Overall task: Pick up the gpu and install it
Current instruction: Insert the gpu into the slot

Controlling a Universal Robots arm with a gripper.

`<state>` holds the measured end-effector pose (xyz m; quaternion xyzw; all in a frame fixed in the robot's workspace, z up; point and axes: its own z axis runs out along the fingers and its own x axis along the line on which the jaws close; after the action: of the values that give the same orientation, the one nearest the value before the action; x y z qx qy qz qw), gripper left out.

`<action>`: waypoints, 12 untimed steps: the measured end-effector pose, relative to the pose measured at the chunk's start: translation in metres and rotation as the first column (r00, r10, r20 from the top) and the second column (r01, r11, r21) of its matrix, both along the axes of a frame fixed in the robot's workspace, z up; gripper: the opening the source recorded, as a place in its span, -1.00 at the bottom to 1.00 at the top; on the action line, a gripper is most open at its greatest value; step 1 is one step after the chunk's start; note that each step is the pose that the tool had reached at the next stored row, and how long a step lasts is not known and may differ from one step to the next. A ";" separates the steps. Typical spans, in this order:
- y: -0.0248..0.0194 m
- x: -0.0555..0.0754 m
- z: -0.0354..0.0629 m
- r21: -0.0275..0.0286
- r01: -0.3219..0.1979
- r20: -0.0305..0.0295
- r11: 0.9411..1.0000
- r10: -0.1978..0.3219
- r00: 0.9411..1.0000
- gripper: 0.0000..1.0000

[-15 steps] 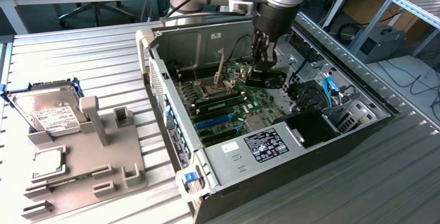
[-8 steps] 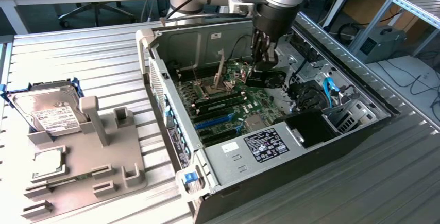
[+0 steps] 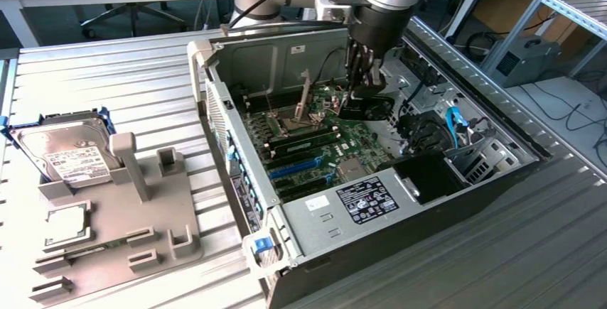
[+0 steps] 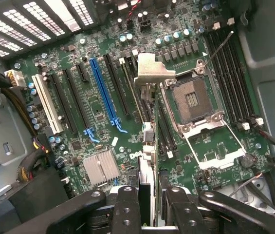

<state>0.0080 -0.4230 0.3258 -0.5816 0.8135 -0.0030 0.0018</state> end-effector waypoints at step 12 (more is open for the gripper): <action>0.0000 0.000 -0.0003 0.000 -0.075 0.000 0.997 0.075 0.997 -0.47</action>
<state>0.0080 -0.4230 0.3254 -0.6115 0.7912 -0.0030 0.0019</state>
